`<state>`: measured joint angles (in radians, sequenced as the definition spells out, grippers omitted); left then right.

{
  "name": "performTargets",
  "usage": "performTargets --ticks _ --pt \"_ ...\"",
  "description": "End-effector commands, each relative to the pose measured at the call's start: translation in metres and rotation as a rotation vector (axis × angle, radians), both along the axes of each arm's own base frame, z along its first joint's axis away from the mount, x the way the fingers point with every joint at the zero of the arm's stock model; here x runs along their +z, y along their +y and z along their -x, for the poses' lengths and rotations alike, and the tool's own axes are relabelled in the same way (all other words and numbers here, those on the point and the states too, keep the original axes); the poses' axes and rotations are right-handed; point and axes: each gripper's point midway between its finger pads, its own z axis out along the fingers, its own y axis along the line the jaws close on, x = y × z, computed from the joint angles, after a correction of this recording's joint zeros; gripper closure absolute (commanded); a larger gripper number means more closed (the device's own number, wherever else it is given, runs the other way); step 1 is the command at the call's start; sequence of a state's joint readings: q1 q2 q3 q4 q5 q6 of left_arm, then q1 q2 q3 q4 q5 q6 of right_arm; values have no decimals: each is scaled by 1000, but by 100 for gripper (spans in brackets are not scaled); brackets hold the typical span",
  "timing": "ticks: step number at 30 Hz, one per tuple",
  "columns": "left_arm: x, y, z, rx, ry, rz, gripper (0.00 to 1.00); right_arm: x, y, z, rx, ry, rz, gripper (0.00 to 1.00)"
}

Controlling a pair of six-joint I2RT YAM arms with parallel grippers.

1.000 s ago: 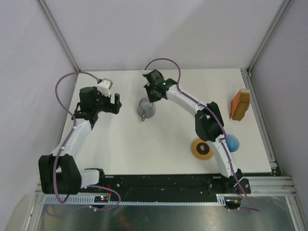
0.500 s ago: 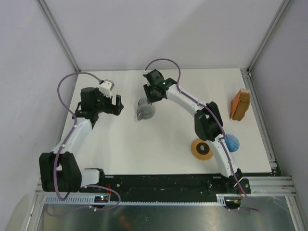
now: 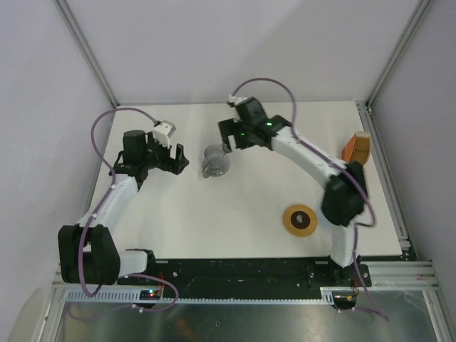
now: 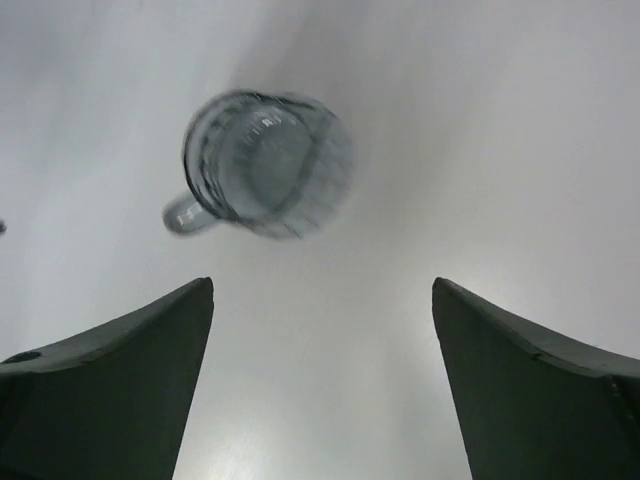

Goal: Place the coffee filter in the dripper

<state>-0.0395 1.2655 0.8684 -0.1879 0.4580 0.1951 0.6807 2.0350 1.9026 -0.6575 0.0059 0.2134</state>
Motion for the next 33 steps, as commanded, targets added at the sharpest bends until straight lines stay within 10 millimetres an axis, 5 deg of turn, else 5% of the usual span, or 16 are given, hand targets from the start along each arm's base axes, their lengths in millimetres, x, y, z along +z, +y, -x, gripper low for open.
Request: performTargets --ticks 1,6,11,18,27,33 --pt "15 -34 13 -172 -39 23 10 62 -74 15 -125 -123 -92 2" --pt "-3 -68 32 -300 -11 -5 15 14 -151 66 -268 -26 75 1" --pt "-24 -92 42 -371 4 -85 15 -29 -187 114 -331 102 209 1" --pt "-54 -89 11 -306 56 -178 29 -81 -202 165 -375 239 195 31" --pt "-75 -87 -10 -288 65 -232 43 -112 -225 181 -445 292 210 41" --pt "-85 -90 -14 -308 79 -236 53 -115 -226 186 -445 308 205 46"
